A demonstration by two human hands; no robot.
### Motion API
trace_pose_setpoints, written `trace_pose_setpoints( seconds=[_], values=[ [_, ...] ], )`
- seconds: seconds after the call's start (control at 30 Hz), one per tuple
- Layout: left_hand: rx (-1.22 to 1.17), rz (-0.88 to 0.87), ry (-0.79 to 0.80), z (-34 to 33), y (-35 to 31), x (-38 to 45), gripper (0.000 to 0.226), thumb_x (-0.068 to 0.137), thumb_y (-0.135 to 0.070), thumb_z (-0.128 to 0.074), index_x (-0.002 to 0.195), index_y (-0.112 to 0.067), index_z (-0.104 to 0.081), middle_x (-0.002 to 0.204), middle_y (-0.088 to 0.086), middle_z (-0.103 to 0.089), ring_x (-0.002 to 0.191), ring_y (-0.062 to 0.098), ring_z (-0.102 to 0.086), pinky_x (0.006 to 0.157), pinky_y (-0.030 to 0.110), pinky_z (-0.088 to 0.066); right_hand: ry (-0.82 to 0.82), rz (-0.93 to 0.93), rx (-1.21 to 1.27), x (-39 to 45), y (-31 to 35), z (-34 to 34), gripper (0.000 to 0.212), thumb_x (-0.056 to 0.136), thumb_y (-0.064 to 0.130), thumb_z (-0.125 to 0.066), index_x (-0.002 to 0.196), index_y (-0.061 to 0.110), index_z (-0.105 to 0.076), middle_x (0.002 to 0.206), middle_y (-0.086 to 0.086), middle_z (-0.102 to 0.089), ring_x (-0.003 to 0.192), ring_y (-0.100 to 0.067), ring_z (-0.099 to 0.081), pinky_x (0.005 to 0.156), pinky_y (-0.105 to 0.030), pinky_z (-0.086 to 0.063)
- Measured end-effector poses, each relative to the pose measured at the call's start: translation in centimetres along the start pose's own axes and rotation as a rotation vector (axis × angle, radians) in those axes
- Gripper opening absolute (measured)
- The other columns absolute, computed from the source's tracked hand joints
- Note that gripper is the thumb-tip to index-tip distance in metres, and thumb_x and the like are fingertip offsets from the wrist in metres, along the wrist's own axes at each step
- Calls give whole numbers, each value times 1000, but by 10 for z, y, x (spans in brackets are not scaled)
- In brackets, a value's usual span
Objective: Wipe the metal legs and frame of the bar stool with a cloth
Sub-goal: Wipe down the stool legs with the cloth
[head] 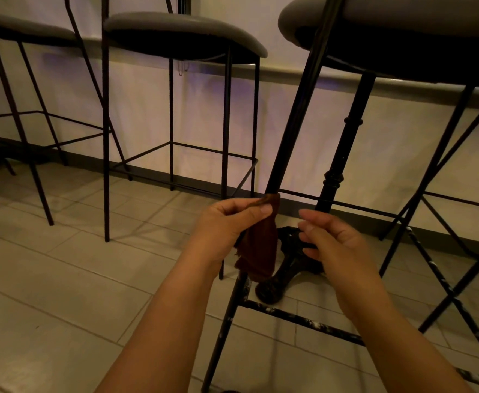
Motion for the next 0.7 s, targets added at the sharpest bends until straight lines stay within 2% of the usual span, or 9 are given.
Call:
trace_pose_setpoints(
  seconds=[0.07,0.13,0.23,0.37,0.53,0.7],
  values=[
    [-54,-12,-30,-3,4,1,14,61,-38,-76,73,-30,-76,77,-5,-75,70,5,-71,52,14,-52,1,4,4,1,0,-2,23,91,25,-62,90,45,-72,91,27,-69,93,1,-64,79,-21,-51],
    [-128,1,-40,-5,11,-1,11,62,-34,-75,71,-28,-76,74,-4,-75,68,8,-71,54,16,-53,11,-5,-1,0,-2,-4,21,91,25,-62,91,42,-73,91,27,-69,92,2,-64,86,-25,-51],
    [-120,23,-20,0,20,-5,11,65,-29,-73,75,-27,-77,77,-3,-75,72,8,-71,57,17,-53,10,-22,-6,-2,-6,-9,21,91,22,-62,90,40,-74,91,23,-70,93,0,-65,89,-27,-51],
    [-84,44,-16,6,20,-6,16,59,-36,-75,74,-27,-76,76,-3,-75,69,8,-71,53,17,-52,21,-38,-30,-6,-11,-15,21,92,20,-61,91,38,-73,100,15,-69,102,-7,-62,95,-36,-51],
    [-107,39,-11,1,16,-1,11,60,-37,-74,67,-28,-75,72,-5,-74,66,6,-70,54,15,-52,1,-15,-10,-4,-10,-21,21,92,20,-61,91,38,-72,96,16,-70,98,-4,-63,93,-33,-52],
    [-85,-87,21,5,28,-5,24,69,-26,-73,92,-26,-75,89,-5,-75,84,7,-71,65,13,-53,5,16,-27,-2,-11,-22,20,92,22,-60,94,40,-70,98,15,-69,99,-4,-63,89,-31,-53]
  ],
)
Point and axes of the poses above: each hand's wrist, its own x-axis towards the middle knuckle, its own z-axis out of the back of the hand, y = z × x, the point moved 1 cm from there along x, towards the middle knuckle
